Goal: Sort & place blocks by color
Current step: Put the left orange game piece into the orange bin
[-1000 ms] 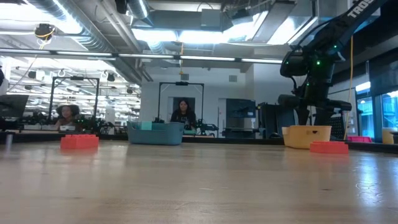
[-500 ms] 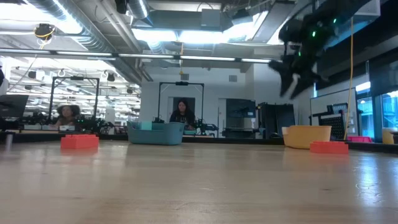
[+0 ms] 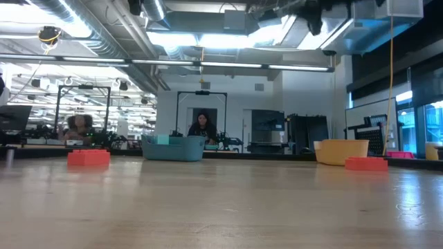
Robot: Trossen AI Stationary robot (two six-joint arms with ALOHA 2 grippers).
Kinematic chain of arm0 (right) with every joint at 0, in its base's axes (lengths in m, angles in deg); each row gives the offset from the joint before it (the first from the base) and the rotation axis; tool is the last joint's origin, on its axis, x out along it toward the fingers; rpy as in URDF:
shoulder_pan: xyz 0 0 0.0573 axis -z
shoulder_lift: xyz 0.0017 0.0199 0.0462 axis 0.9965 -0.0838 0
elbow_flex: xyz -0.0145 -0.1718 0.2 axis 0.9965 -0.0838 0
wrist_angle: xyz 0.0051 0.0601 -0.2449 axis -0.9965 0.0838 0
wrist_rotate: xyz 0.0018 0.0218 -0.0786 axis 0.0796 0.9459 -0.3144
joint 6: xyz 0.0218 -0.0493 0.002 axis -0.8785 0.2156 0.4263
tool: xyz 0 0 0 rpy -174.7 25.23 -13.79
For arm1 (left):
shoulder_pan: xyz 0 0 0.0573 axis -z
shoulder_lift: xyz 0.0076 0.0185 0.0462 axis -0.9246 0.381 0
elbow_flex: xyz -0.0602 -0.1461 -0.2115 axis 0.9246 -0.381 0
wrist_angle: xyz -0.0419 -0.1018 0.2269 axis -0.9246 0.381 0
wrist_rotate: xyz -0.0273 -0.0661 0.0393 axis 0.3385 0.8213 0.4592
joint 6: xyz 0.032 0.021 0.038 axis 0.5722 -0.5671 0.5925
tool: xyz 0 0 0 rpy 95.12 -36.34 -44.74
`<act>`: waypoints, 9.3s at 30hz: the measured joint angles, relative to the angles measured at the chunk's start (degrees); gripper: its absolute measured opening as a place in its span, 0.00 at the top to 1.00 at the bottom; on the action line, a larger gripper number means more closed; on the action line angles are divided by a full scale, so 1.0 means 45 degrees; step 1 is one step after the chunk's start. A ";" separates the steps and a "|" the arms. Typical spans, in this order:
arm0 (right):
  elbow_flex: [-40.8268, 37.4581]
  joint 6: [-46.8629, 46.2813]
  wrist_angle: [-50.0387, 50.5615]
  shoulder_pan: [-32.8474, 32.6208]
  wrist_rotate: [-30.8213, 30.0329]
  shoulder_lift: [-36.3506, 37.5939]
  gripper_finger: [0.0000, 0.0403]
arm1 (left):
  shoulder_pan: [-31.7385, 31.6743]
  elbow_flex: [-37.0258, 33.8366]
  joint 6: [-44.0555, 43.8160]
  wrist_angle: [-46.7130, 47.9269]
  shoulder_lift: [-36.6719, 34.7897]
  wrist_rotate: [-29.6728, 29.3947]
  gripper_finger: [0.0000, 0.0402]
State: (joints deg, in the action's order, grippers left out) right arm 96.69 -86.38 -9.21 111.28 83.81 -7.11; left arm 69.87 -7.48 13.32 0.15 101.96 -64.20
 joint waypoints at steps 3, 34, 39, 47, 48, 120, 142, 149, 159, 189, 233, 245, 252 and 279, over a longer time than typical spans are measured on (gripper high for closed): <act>0.0000 0.0034 -0.1304 -0.1266 0.0479 0.0105 0.57 | 0.0002 0.0000 0.0000 0.0000 0.0000 0.0000 0.52; 0.0000 0.3337 -0.3342 -0.3605 -0.0296 0.0062 0.57 | 0.0002 0.0000 -0.0019 0.0000 0.0000 -0.0097 0.51; 0.0000 0.3342 -0.3342 -0.3605 0.0120 0.0062 0.57 | -0.0002 0.0000 -0.0017 0.0000 0.0000 -0.0097 0.52; 0.0000 0.3343 -0.3337 -0.3605 0.0135 0.0062 0.57 | 0.0000 0.0005 -0.0015 0.0000 0.0000 -0.0100 0.52; 0.0000 0.3348 -0.3337 -0.3605 0.0135 0.0062 0.57 | -0.0002 0.0000 -0.0015 0.0000 0.0000 -0.0099 0.52; -0.0010 0.3594 -0.3347 -0.3603 0.0123 0.0047 0.57 | 0.0913 0.0005 -1.3873 1.4615 0.3602 -0.0984 0.52; -0.0010 0.3274 -0.3248 -0.3601 0.0119 0.0047 0.57 | 0.1381 0.0010 -1.5344 1.4299 0.4935 -0.1905 0.45; -0.0010 0.3279 -0.3216 -0.3601 0.0120 0.0047 0.57 | 0.1058 0.0005 -1.5348 1.4212 0.5391 -0.1917 0.36; -0.0010 0.3280 -0.3206 -0.3601 0.0120 0.0047 0.57 | 0.0635 0.0005 -1.5691 1.3409 0.6684 -0.1431 0.35; -0.0010 0.3285 -0.3167 -0.3601 0.0120 0.0047 0.57 | 0.0333 -0.1608 -1.6333 1.1118 0.7218 -0.0087 0.36; -0.0010 0.3298 -0.3477 -0.3602 0.0120 -0.0488 0.57 | -0.0666 -0.0257 -0.1657 0.0071 0.0277 0.1897 0.66; -0.0010 0.2132 -0.4041 -0.3605 0.0038 -0.1420 0.57 | -0.0945 -0.0277 -0.1115 -0.0976 0.0714 0.3156 0.66; -0.0010 0.1627 -0.4017 -0.3605 0.0033 -0.1721 0.57 | -0.0940 -0.0262 -0.0996 -0.1103 0.0826 0.3201 0.66; -0.0010 0.1583 -0.4427 -0.3605 0.0052 -0.1706 0.57 | -0.0940 -0.0262 -0.0748 -0.1098 0.0826 0.3410 0.67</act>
State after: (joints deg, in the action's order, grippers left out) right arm 96.65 -79.26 -29.13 95.06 84.05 -14.79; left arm 65.65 -8.66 9.95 -4.79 105.68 -48.85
